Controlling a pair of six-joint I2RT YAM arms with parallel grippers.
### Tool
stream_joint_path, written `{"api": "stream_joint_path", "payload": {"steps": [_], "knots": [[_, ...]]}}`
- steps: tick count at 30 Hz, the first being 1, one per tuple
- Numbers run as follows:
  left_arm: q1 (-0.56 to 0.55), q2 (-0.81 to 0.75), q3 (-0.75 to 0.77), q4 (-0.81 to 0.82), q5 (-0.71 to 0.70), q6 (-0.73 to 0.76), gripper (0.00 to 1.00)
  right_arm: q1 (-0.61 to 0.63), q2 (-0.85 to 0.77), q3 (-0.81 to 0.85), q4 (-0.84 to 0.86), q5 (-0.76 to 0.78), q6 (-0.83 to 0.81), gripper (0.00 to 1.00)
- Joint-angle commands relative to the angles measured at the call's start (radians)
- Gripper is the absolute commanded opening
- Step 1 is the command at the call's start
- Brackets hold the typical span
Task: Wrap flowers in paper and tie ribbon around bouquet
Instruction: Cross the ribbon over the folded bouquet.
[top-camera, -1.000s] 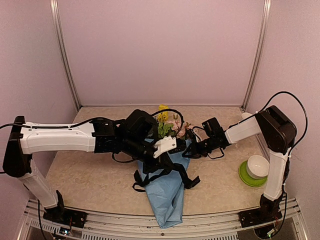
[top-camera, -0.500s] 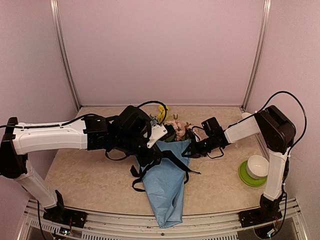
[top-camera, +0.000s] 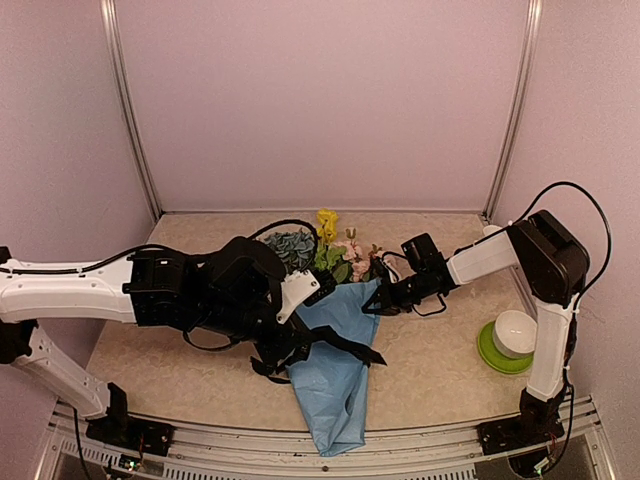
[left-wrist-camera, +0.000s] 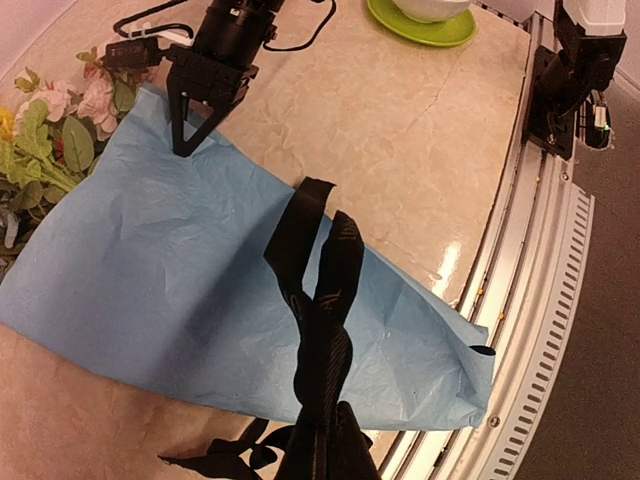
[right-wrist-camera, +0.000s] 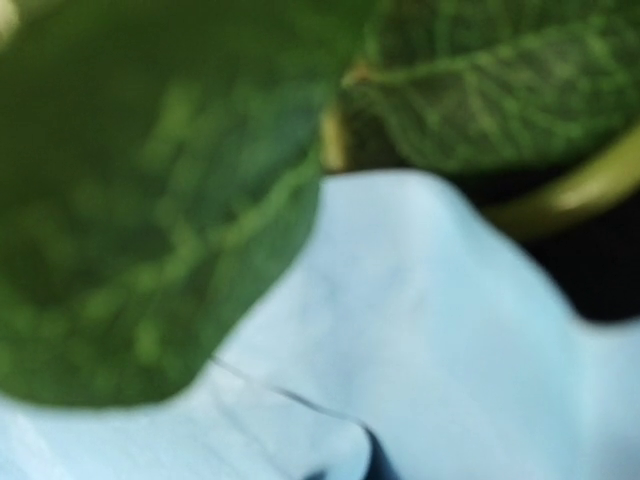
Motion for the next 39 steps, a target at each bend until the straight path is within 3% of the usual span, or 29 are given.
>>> {"api": "stream_joint_path", "payload": {"steps": [1,8,15,21,25,33,39], "knots": [[-0.010,-0.059,0.041,-0.055,-0.094,-0.098,0.00,0.004,0.040,0.000,-0.049,0.040,-0.016,0.00],[-0.050,-0.078,0.091,-0.132,-0.290,-0.168,0.00,0.005,0.047,0.010,-0.058,0.039,-0.016,0.00],[-0.190,-0.045,0.120,-0.135,-0.483,-0.135,0.00,0.007,0.053,0.010,-0.067,0.042,-0.051,0.00],[-0.184,-0.009,0.149,-0.231,-0.413,-0.182,0.00,0.009,0.052,0.004,-0.065,0.043,-0.051,0.00],[-0.142,-0.006,0.142,-0.219,-0.255,-0.170,0.00,0.010,0.056,0.008,-0.065,0.043,-0.052,0.00],[0.006,0.069,0.169,-0.119,0.060,-0.009,0.00,0.012,0.056,-0.005,-0.066,0.050,-0.055,0.00],[0.210,0.163,0.207,-0.016,0.195,0.059,0.00,0.019,0.058,0.001,-0.064,0.049,-0.048,0.00]]}}
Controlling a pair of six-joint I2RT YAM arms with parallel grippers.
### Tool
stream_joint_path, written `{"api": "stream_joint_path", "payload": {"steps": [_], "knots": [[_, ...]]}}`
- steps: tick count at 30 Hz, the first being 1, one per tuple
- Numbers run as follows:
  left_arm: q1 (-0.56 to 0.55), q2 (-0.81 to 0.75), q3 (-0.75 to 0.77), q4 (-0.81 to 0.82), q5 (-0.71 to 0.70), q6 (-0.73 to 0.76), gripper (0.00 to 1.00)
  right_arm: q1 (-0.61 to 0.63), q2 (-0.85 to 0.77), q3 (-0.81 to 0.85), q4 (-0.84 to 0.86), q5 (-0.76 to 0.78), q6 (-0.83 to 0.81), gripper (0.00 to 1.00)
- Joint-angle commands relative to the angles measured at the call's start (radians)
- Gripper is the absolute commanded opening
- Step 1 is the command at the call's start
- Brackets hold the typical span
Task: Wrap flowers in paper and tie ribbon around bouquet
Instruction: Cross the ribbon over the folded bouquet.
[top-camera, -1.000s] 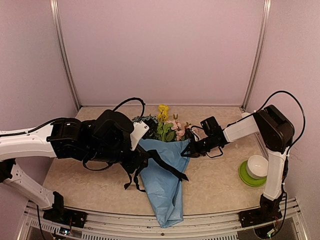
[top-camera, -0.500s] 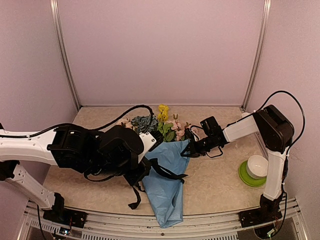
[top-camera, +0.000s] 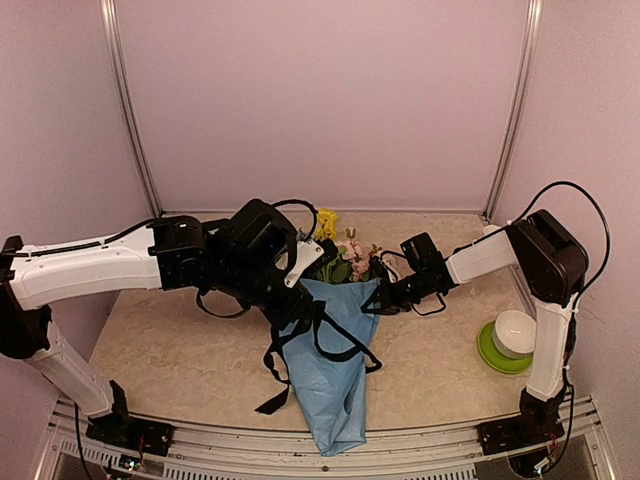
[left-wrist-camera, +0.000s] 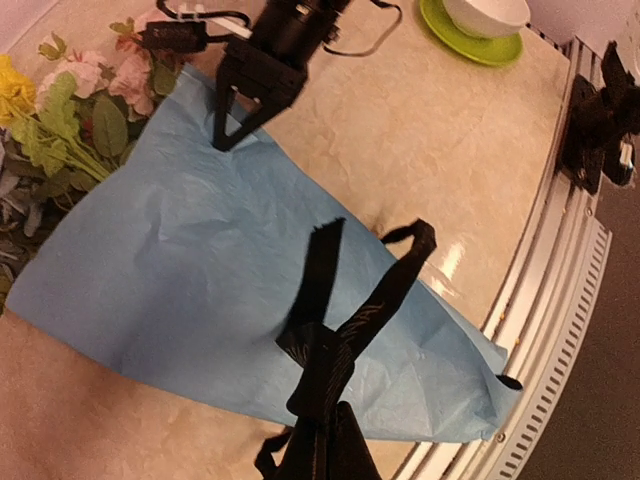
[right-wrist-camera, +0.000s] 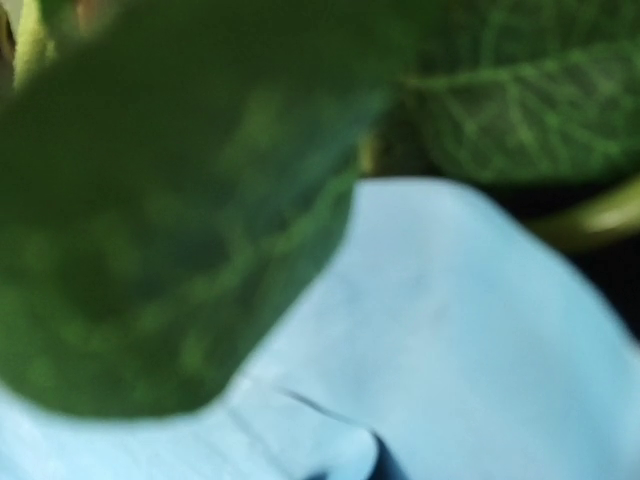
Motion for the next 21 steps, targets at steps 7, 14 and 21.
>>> {"api": "stream_joint_path", "payload": {"steps": [7,14,21], "knots": [[0.212,0.252,0.060,0.190,0.252,0.140,0.00,0.019,0.058,-0.021,-0.051,0.057,-0.006,0.00],[0.258,0.397,0.106,0.259,0.188,0.152,0.00,0.021,0.052,-0.018,-0.047,0.053,0.000,0.00],[0.280,0.507,0.080,0.358,0.170,0.145,0.00,0.021,0.027,-0.021,-0.048,0.045,0.006,0.00]]}}
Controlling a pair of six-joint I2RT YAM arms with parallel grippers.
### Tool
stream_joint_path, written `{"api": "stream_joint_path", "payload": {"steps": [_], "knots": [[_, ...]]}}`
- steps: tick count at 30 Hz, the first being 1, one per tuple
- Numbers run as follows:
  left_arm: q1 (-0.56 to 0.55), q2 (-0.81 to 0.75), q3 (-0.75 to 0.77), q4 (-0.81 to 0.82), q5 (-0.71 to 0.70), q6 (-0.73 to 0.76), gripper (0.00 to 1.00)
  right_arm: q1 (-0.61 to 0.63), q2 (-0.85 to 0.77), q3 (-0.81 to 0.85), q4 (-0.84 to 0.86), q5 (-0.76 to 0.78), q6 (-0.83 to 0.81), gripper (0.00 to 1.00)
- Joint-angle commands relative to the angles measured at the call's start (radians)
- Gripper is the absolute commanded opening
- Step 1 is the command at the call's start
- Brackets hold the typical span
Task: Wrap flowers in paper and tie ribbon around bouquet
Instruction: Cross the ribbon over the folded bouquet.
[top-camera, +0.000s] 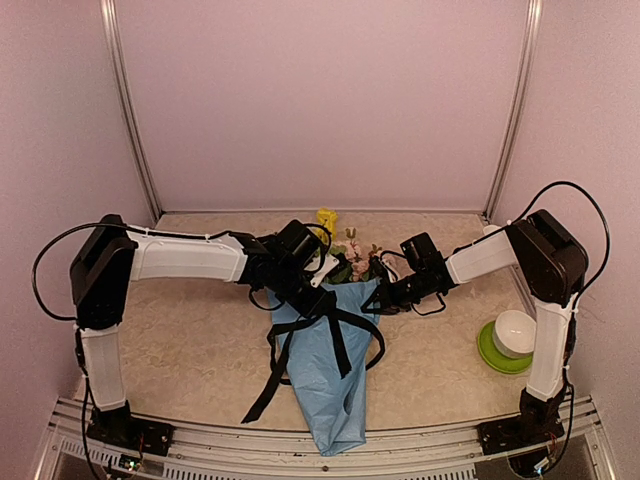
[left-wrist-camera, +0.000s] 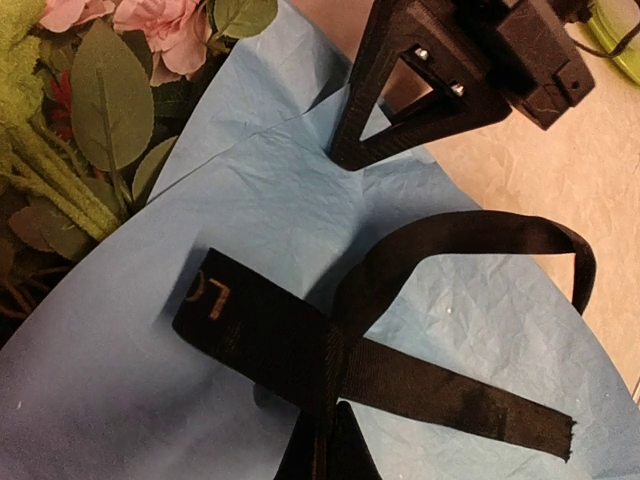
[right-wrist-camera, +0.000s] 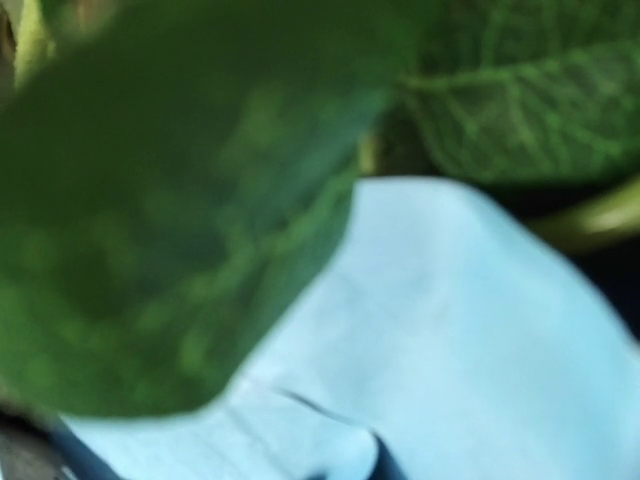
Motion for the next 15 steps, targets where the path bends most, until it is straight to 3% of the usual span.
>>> {"api": "stream_joint_path", "payload": {"steps": [1,9,15], "knots": [[0.014,0.070,0.009,0.091,-0.005,0.007,0.00,0.019,0.024,-0.022,-0.052,0.047,0.007,0.00],[0.021,0.091,-0.026,0.144,0.005,-0.003,0.00,0.019,-0.064,-0.040,-0.076,0.125,0.011,0.14],[0.024,0.122,-0.061,0.188,0.045,-0.018,0.00,0.018,-0.157,-0.037,-0.155,0.296,0.049,0.26]]}}
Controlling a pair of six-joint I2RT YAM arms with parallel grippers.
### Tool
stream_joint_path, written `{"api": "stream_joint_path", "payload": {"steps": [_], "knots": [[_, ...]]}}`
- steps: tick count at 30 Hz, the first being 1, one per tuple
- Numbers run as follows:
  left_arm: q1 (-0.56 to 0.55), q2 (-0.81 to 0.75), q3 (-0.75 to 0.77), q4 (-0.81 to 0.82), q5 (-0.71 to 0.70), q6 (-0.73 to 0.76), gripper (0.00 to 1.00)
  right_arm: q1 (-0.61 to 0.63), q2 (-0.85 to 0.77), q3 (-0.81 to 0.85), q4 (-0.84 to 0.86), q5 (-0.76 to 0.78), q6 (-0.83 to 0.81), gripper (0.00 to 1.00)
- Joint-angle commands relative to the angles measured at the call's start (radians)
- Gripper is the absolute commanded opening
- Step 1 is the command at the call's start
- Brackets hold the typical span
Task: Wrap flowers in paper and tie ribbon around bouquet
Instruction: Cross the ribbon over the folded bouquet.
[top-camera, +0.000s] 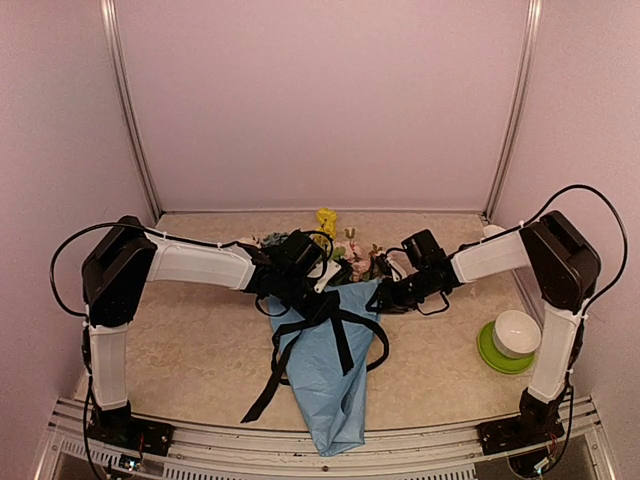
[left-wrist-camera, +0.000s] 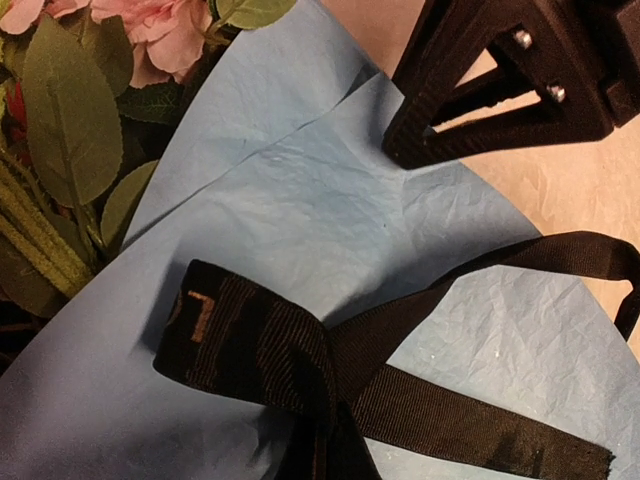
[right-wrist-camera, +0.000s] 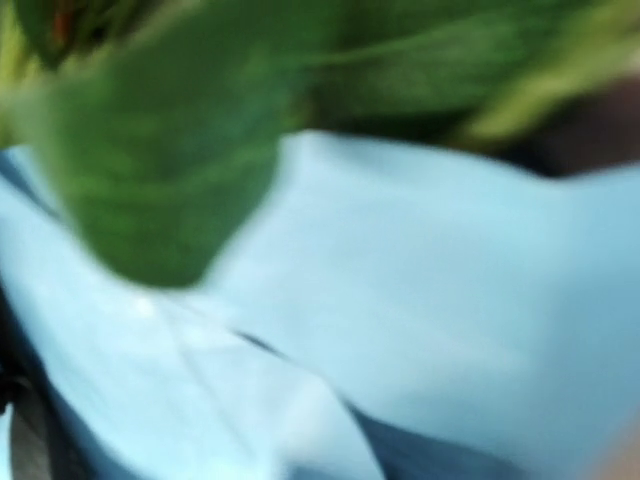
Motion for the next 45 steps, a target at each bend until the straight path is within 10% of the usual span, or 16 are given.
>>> {"api": "stream_joint_path", "payload": {"steps": [1,13,22,29,45], "knots": [[0.011,0.043,-0.037,0.047,0.043,-0.014,0.00,0.003,-0.090,-0.006,-0.109,0.173,0.026,0.29],[0.020,0.032,-0.104,0.112,0.095,-0.041,0.00,0.220,-0.395,-0.018,-0.132,0.609,0.009,0.42],[0.028,0.024,-0.118,0.124,0.105,-0.051,0.00,0.487,-0.296,-0.129,0.031,0.332,0.098,0.18],[0.035,0.024,-0.130,0.130,0.109,-0.051,0.00,0.649,-0.325,-0.242,0.156,0.105,-0.099,0.22],[0.040,0.017,-0.122,0.090,0.080,-0.030,0.00,0.774,-0.293,-0.347,-0.213,0.239,-0.055,0.17]]}}
